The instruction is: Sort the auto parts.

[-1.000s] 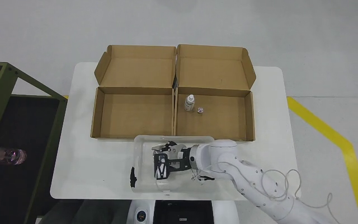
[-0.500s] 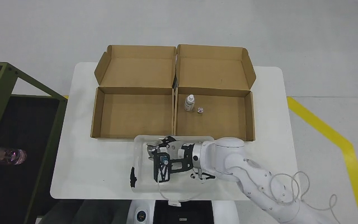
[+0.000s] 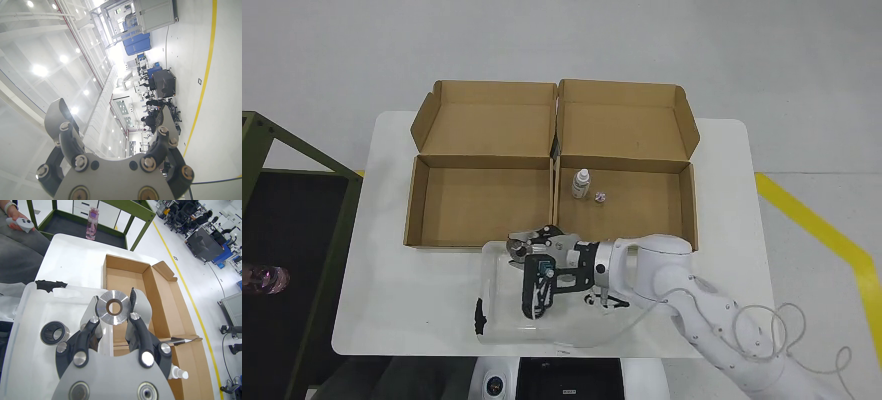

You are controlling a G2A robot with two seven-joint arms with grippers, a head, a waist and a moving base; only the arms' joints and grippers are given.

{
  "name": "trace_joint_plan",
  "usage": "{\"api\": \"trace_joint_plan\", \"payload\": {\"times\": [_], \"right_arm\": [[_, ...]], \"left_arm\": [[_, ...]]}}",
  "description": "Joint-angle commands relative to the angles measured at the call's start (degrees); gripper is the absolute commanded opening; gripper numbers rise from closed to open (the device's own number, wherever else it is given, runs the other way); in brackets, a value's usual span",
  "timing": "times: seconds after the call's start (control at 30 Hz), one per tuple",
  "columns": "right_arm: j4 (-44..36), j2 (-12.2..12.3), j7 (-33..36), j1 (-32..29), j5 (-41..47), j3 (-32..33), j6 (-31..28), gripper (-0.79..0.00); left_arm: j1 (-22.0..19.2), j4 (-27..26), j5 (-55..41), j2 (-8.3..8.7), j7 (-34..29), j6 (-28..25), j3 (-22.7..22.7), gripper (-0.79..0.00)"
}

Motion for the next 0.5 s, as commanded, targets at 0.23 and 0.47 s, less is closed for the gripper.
{"api": "trace_joint_plan", "payload": {"times": [0.23,0.47], "right_arm": [[5.37,-1.2,-0.55,4.1,2.45,-0.38,2.15,-0.785],[11.25,-2.83,1.54,8.81,6.35,-2.41,3.15,-0.785]], "left_arm": [[0.0,0.0,0.0,0.0,0.0,0.0,0.0,0.0],[0.0,0.0,0.0,0.0,0.0,0.0,0.0,0.0]]}}
